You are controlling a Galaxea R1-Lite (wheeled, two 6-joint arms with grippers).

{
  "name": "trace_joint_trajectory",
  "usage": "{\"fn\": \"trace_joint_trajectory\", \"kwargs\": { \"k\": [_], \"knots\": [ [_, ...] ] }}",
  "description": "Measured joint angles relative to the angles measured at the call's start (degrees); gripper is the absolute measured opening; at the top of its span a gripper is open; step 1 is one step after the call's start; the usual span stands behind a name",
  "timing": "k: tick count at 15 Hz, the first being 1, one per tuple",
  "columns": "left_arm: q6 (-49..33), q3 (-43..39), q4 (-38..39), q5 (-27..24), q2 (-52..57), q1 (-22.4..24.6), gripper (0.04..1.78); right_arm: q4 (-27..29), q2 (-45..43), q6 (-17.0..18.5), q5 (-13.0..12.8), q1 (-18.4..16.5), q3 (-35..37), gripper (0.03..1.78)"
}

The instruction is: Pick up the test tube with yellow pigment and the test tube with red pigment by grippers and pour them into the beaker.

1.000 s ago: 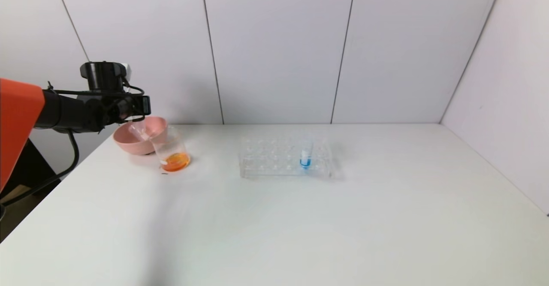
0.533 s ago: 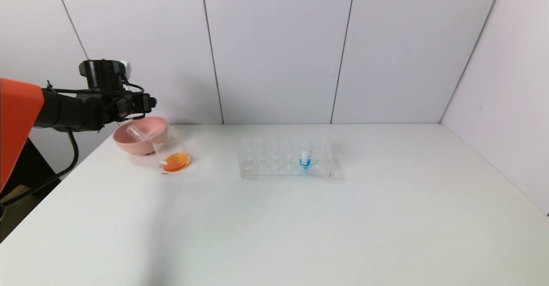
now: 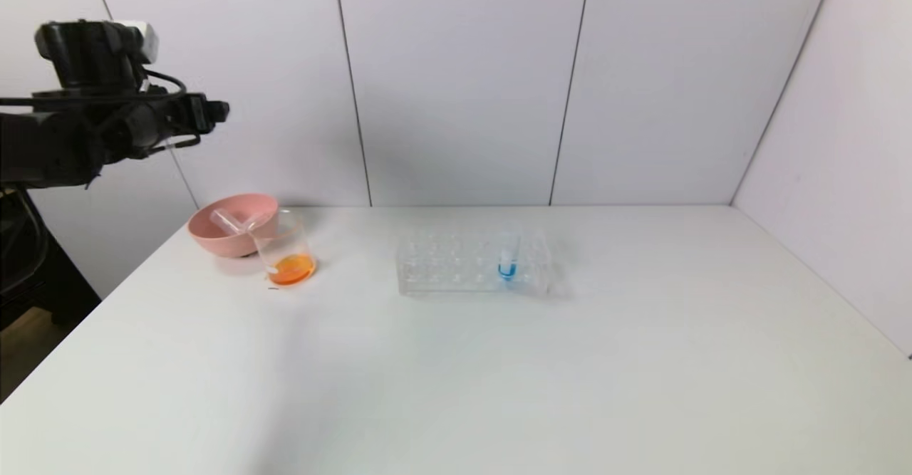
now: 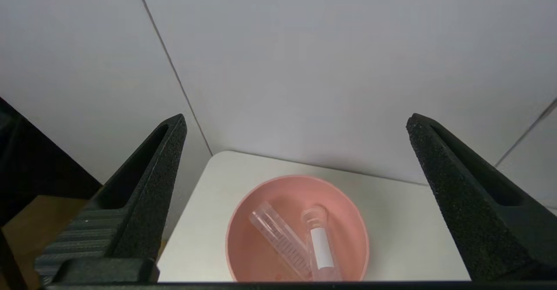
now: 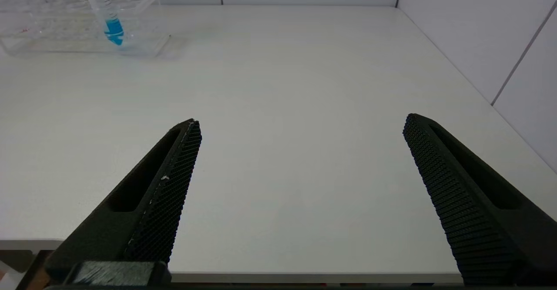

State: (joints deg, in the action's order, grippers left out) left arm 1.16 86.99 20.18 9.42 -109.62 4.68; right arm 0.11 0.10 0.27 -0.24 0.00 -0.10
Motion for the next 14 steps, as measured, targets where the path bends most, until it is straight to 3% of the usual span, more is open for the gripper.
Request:
{"fn": "trace_joint_trajectory", "kwargs": {
  "k": [4, 8, 14],
  "knots": [
    [0.1, -2.9, -3.7, -1.1, 15.2, -3.6, 1.76, 0.0, 0.0, 0.0, 0.0, 0.0, 0.0, 1.7],
    [0.0, -7.3, -12.2, -6.2, 33.8, -6.8, 1.76, 0.0, 0.0, 0.0, 0.0, 0.0, 0.0, 1.7],
    [1.0, -26.0, -19.2, -15.5, 64.9, -6.6, 1.76, 0.0, 0.0, 0.0, 0.0, 0.0, 0.0, 1.7]
  ]
}}
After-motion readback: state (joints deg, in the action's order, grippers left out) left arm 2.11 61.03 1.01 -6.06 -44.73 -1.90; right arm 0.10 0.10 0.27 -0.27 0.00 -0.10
